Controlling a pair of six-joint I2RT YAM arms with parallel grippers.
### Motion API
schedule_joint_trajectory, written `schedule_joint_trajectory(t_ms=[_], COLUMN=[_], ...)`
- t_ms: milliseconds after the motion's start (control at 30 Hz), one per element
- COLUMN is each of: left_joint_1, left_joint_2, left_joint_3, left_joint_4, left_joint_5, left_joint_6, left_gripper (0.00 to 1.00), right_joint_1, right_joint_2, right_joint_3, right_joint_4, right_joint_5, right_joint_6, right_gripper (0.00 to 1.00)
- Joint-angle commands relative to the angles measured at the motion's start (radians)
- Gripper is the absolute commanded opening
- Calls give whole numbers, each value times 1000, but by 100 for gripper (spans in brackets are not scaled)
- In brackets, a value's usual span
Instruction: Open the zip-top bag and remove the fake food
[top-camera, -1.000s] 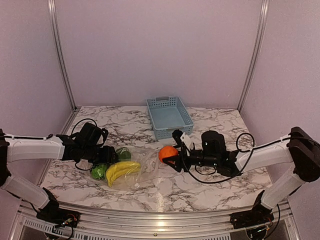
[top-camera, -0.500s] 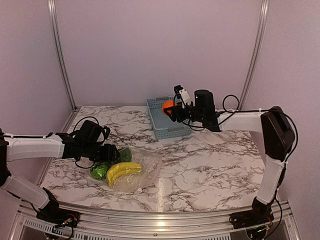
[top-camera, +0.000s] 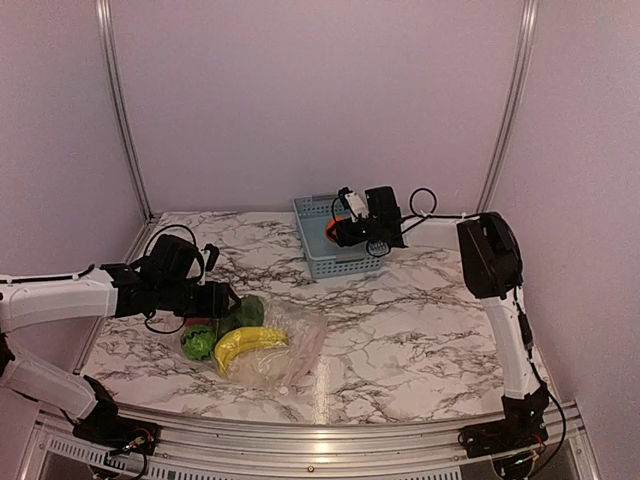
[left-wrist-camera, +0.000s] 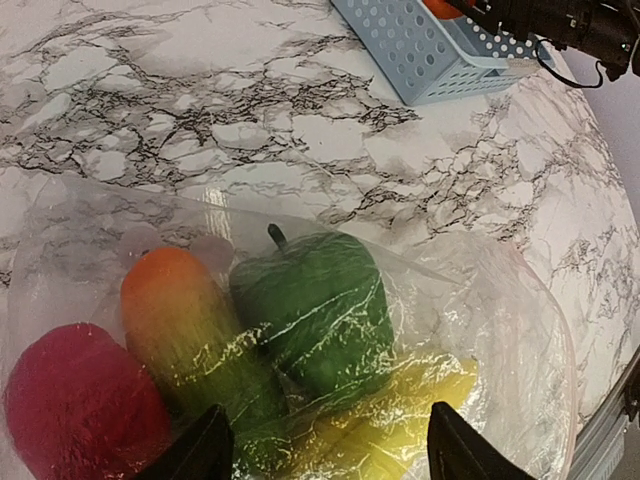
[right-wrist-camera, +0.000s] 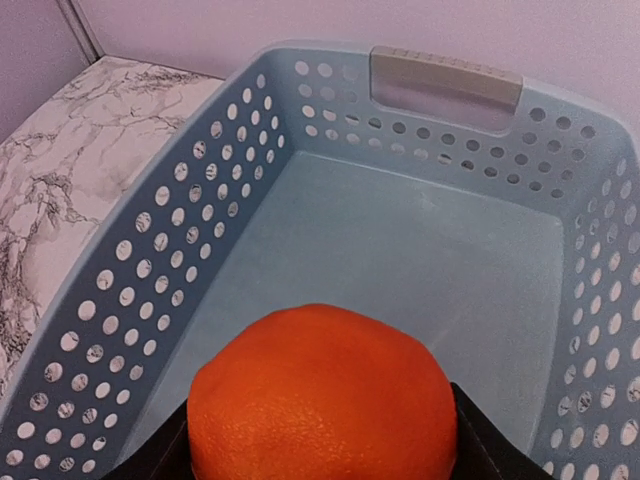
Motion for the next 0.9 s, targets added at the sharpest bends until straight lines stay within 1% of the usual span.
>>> schedule_joint_trajectory(t_ms=[0, 100, 133, 233, 267, 300, 433, 500, 600, 667, 767, 833, 867], left_joint_1=[1, -8, -14, -43, -55, -68, -131, -167, -209, -235, -276, -300, -312], left_joint_2=[-33, -40, -41, -37, -32, -25, 17, 42, 88, 115, 156, 187, 206], left_joint_3=[17, 31, 38, 63, 73, 85, 133, 159, 209, 238, 293, 332, 354], left_joint_4=[-21, -35, -38, -50, -55, -60, -67, -70, -80, -92, -125, -150, -164], left_joint_5=[34, 44, 48, 52, 52, 51, 45, 37, 35, 28, -5, -21, -34], left_joint_6=[44, 66, 74, 98, 106, 115, 137, 149, 159, 167, 183, 188, 191], left_gripper=[68, 70, 70, 72, 73, 73, 74, 74, 74, 74, 74, 74, 74], right_joint_1=[-6, -7, -7, -6, -6, -6, -10, -17, -58, -99, -174, -204, -210], right_joint_2=[81, 112, 111, 84, 68, 45, -62, -120, -200, -250, -324, -372, -398], right_joint_3=[160, 221, 232, 234, 230, 221, 151, 88, 0, -61, -178, -256, -293], right_joint_4=[-141, -172, -175, -178, -178, -174, -119, -54, 51, 99, 226, 275, 271], right_joint_5=[28, 44, 47, 48, 50, 54, 60, 64, 17, -62, -259, -329, -349], right_joint_6=[-20, -21, -21, -21, -21, -21, -48, -30, 36, 93, 241, 320, 327], right_gripper=[55, 75, 79, 87, 95, 98, 99, 99, 99, 99, 99, 98, 96])
